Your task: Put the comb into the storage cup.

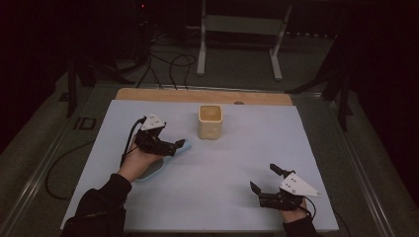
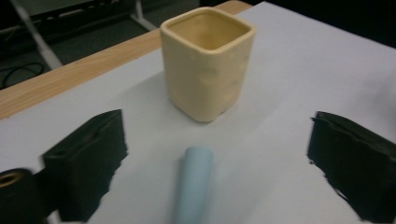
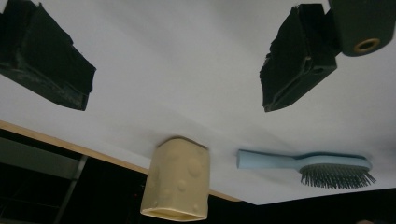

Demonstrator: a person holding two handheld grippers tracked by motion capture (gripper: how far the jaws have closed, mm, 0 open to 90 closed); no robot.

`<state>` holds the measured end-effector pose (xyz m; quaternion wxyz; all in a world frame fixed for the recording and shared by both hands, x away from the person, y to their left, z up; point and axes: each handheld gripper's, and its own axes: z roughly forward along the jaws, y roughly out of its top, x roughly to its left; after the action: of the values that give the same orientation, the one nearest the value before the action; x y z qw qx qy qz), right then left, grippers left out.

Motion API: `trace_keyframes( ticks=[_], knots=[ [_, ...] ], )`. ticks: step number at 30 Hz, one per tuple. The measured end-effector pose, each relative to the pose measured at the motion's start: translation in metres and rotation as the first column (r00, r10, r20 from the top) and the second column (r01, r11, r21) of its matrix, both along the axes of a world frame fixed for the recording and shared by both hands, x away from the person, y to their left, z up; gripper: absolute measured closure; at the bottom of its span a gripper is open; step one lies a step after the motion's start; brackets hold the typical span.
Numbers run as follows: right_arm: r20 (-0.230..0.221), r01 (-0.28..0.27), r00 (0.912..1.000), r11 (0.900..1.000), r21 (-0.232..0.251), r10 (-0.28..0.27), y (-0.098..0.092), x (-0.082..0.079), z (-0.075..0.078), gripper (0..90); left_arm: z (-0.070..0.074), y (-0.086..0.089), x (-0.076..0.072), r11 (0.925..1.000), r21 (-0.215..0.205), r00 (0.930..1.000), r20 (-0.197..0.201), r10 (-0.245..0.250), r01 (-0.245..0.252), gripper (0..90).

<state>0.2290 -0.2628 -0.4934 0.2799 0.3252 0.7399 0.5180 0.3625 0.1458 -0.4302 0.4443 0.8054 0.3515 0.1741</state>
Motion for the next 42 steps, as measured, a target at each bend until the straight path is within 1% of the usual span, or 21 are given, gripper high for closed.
trace_keyframes(
  ticks=[5, 7, 10, 11, 12, 16, 17, 18, 19, 21, 23, 24, 25, 27, 28, 30, 32, 36, 39, 41, 42],
  knots=[
    [0.001, -0.003, 1.0000, 1.000, 0.003, 0.003, 0.000, 0.000, 0.000, 9.4, -0.010, -0.006, 0.010, 0.9992, 0.034, 0.9988, -0.043, 0.023, -0.021, 15.3],
    [0.002, -0.005, 1.0000, 1.000, -0.008, 0.005, 0.001, 0.000, 0.000, 9.4, -0.014, -0.008, 0.015, 0.9995, 0.026, 0.9974, -0.069, 0.019, -0.017, 16.6],
    [-0.003, -0.009, 1.0000, 1.000, 0.002, 0.009, 0.001, 0.000, -0.001, 9.4, -0.020, -0.011, 0.019, 0.9994, 0.030, 0.9967, -0.080, 0.017, -0.015, 20.7],
    [-0.004, -0.009, 0.9999, 1.000, 0.003, 0.009, 0.001, 0.000, 0.000, 9.4, -0.022, -0.012, 0.021, 0.9997, 0.024, 0.9962, -0.086, 0.008, -0.006, 23.6],
    [0.002, -0.011, 0.9999, 1.000, -0.003, 0.011, 0.001, 0.000, -0.001, 9.4, -0.023, -0.012, 0.022, 0.9997, 0.026, 0.9960, -0.089, 0.004, -0.002, 29.5],
    [-0.002, -0.013, 0.9999, 1.000, 0.000, 0.013, 0.001, 0.001, -0.001, 9.4, -0.030, -0.016, 0.027, 0.9987, 0.045, 0.9952, -0.093, 0.030, -0.026, 33.1],
    [0.002, -0.014, 0.9999, 1.000, -0.003, 0.014, 0.001, 0.000, -0.001, 9.4, -0.032, -0.018, 0.028, 0.9969, 0.064, 0.9937, -0.099, 0.052, -0.045, 34.3],
    [0.002, -0.014, 0.9999, 1.000, -0.003, 0.014, 0.001, 0.000, -0.001, 9.4, -0.032, -0.018, 0.028, 0.9969, 0.064, 0.9937, -0.099, 0.052, -0.045, 35.2],
    [0.002, -0.015, 0.9999, 1.000, -0.005, 0.015, 0.001, -0.001, -0.001, 9.4, -0.034, -0.020, 0.030, 0.9950, 0.084, 0.9923, -0.107, 0.063, -0.054, 35.2],
    [0.000, -0.014, 0.9999, 1.000, 0.004, 0.014, 0.001, 0.000, 0.000, 9.4, -0.036, -0.022, 0.032, 0.9927, 0.099, 0.9907, -0.111, 0.079, -0.068, 40.4],
    [0.001, -0.015, 0.9999, 1.000, -0.001, 0.015, 0.001, 0.000, 0.000, 9.4, -0.038, -0.023, 0.035, 0.9892, 0.117, 0.9876, -0.119, 0.103, -0.089, 47.1],
    [0.001, -0.017, 0.9998, 1.000, -0.005, 0.017, 0.001, 0.000, -0.001, 9.4, -0.039, -0.025, 0.036, 0.9859, 0.135, 0.9860, -0.121, 0.116, -0.099, 50.3],
    [0.001, -0.019, 0.9998, 1.000, -0.005, 0.019, 0.001, 0.000, -0.001, 9.4, -0.040, -0.026, 0.038, 0.9819, 0.155, 0.9835, -0.126, 0.130, -0.110, 52.3],
    [0.002, -0.019, 0.9998, 1.000, -0.003, 0.019, 0.001, 0.000, -0.001, 9.4, -0.044, -0.027, 0.042, 0.9775, 0.167, 0.9757, -0.155, 0.155, -0.129, 59.4],
    [0.002, -0.019, 0.9998, 1.000, -0.003, 0.019, 0.001, 0.000, -0.001, 9.4, -0.046, -0.028, 0.044, 0.9763, 0.171, 0.9725, -0.168, 0.162, -0.133, 59.4],
    [0.002, -0.019, 0.9998, 1.000, -0.008, 0.019, 0.001, 0.000, -0.001, 9.4, -0.050, -0.030, 0.047, 0.9710, 0.191, 0.9687, -0.173, 0.178, -0.144, 62.3],
    [0.002, -0.019, 0.9998, 1.000, 0.002, 0.019, 0.001, 0.000, -0.001, 9.4, -0.052, -0.031, 0.048, 0.9707, 0.191, 0.9685, -0.173, 0.180, -0.146, 65.2],
    [0.002, -0.024, 0.9997, 1.000, -0.004, 0.024, 0.001, 0.000, -0.001, 9.4, -0.055, -0.033, 0.052, 0.9651, 0.210, 0.9651, -0.175, 0.195, -0.157, 69.8],
    [0.000, -0.025, 0.9997, 1.000, 0.003, 0.025, 0.001, 0.000, -0.001, 9.4, -0.057, -0.033, 0.056, 0.9645, 0.205, 0.9591, -0.193, 0.207, -0.167, 74.3],
    [0.001, -0.025, 0.9997, 1.000, -0.004, 0.025, 0.001, 0.000, -0.001, 9.4, -0.057, -0.034, 0.057, 0.9644, 0.206, 0.9579, -0.199, 0.207, -0.166, 78.5],
    [0.003, -0.026, 0.9997, 1.000, -0.006, 0.026, 0.001, 0.000, -0.001, 9.4, -0.058, -0.035, 0.058, 0.9617, 0.218, 0.9552, -0.206, 0.212, -0.167, 78.5]
  ],
)
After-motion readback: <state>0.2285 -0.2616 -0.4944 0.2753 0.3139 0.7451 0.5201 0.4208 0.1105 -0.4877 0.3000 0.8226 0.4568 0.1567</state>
